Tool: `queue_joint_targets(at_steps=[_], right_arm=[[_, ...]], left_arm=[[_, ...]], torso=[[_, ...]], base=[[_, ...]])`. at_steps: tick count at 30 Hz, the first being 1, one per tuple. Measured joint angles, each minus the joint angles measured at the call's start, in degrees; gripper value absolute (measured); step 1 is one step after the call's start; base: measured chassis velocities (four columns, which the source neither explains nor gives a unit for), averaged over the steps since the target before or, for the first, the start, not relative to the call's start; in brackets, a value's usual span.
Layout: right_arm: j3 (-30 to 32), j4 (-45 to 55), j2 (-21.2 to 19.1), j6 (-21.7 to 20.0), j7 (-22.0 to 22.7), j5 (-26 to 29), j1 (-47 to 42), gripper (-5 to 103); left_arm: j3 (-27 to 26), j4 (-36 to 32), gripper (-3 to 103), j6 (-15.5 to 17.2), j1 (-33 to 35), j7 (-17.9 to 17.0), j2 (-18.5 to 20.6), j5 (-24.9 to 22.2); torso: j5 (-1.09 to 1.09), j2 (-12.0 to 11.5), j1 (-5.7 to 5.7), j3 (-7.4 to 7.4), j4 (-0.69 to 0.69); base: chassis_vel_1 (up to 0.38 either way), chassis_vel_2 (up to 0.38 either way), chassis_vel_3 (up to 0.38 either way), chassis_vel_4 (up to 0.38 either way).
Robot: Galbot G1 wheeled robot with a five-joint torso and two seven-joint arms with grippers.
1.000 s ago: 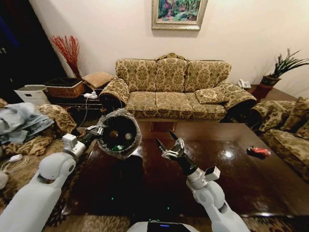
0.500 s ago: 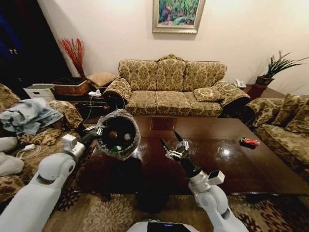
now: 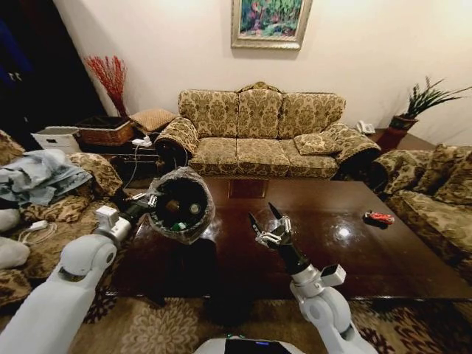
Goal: Move to the front of the table and place the trash on the table into the trash bin.
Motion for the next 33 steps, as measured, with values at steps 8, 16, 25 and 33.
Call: queue_joint_targets(at_steps=[8, 16, 25, 33], right_arm=[[-0.36, -0.42, 0.04, 0.2, -0.42, -0.5, -0.12, 100], [-0.37, -0.86, 0.12, 0.5, -0.73, -0.5, -0.15, 100], [-0.29, -1.38, 0.01, 0.65, -0.74, -0.58, -0.07, 100], [-0.05, -1.81, 0.02, 0.94, -0.65, -0.87, 0.14, 100]], left_arm=[[0.32, 0.0, 3, -0.06, 0.06, 0.04, -0.33, 0.3], [0.54, 0.03, 3, -0.11, 0.09, 0.04, -0.39, 0.39], [1.09, 0.07, 3, -0.15, 0.14, 0.15, -0.75, 0.78], [1.14, 0.18, 3, -0.24, 0.19, 0.23, -0.76, 0.81]], torso=[[-0.03, -0.01, 0.02, 0.01, -0.03], [0.05, -0.01, 0.02, 0.01, -0.02], [0.04, 0.01, 0.0, 0.0, 0.0], [0.05, 0.0, 0.02, 0.01, -0.01]], base=[[-0.297, -0.277, 0.284, 0.249], [-0.334, -0.34, 0.336, 0.34], [-0.362, -0.367, 0.347, 0.361], [-0.358, -0.347, 0.351, 0.345]])
